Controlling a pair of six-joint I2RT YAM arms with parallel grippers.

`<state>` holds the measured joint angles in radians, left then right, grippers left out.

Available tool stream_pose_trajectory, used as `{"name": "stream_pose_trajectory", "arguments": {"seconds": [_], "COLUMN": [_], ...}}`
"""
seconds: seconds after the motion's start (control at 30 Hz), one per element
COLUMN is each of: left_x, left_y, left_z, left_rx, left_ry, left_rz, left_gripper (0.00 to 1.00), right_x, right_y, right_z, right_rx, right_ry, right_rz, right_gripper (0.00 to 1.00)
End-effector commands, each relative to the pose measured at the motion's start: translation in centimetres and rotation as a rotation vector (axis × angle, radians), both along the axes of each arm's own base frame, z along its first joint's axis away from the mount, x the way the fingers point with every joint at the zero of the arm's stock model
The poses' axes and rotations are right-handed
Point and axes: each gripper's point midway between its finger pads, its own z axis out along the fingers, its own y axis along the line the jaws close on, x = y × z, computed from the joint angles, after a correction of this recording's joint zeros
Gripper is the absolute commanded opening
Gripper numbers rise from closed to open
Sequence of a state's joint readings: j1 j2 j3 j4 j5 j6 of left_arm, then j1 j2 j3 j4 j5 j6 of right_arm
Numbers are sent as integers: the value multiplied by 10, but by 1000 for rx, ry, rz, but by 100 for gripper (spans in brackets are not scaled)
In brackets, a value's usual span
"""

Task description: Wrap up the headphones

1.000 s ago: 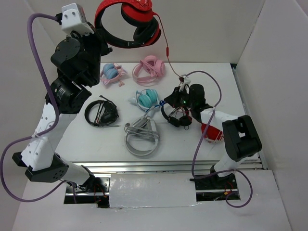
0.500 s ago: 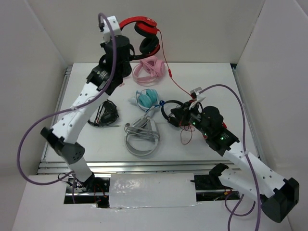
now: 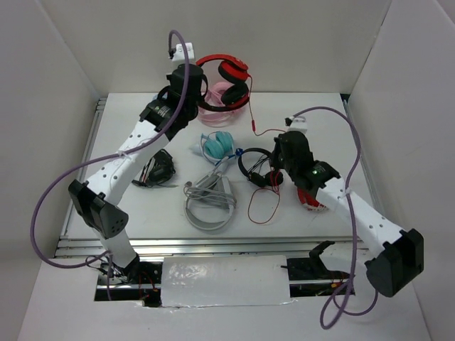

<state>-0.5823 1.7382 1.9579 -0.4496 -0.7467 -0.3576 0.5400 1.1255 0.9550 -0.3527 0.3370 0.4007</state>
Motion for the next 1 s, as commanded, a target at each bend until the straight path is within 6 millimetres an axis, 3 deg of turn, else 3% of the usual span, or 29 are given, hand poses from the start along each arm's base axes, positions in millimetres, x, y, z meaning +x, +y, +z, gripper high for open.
{"name": "stream_pose_trajectory", "arguments": {"seconds": [0.0,0.13,0.17,0.2,0.27,0.33,0.37,0.4,0.47,0.5,0.53,0.6,0.63,0.7,0.73,0.8,0.83,0.9,0.93,0.97], "left_x": [-17,-22,-24,-23,-20,-15,-9,-8,-2,-1,3,5,8,9,10,11,13,14,16,18], "left_y": [17,35,40,47,52,62,62,66,62,60,59,63,63,61,61,63,63,68,69,66], "left_z": [69,85,89,91,98,101,98,103,100,100,95,94,86,83,76,71,65,59,49,48], "left_rx": [-220,-289,-304,-328,-357,-413,-431,-460,-489,-499,-512,-509,-507,-518,-518,-513,-504,-475,-457,-447], "left_ry": [-172,-192,-195,-189,-199,-201,-188,-197,-195,-196,-188,-196,-177,-162,-138,-133,-132,-141,-132,-138], "left_rz": [-70,-89,-90,-100,-121,-99,-92,-81,-85,-80,-68,-15,-1,-1,8,35,47,99,115,111], "left_gripper": [0,0,0,0,0,0,0,0,0,0,0,0,0,0,0,0,0,0,0,0], "right_x": [18,41,47,49,52,57,61,68,76,82,84,92,90,94,91,87,78,60,41,29], "right_y": [-15,-36,-45,-48,-47,-38,-32,-17,4,26,37,57,72,90,103,118,135,143,158,158], "right_z": [-4,-42,-59,-61,-77,-76,-83,-73,-78,-66,-75,-62,-72,-62,-70,-64,-59,-61,-49,-53], "right_rx": [49,50,33,31,19,42,33,42,35,42,13,-2,-37,-40,-63,-93,-100,-169,-174,-203], "right_ry": [47,183,226,241,271,269,281,250,255,230,250,228,247,239,253,240,222,202,177,180], "right_rz": [-105,-238,-281,-306,-350,-381,-385,-366,-341,-294,-276,-242,-213,-177,-139,-66,-6,80,156,195], "right_gripper": [0,0,0,0,0,0,0,0,0,0,0,0,0,0,0,0,0,0,0,0]}}
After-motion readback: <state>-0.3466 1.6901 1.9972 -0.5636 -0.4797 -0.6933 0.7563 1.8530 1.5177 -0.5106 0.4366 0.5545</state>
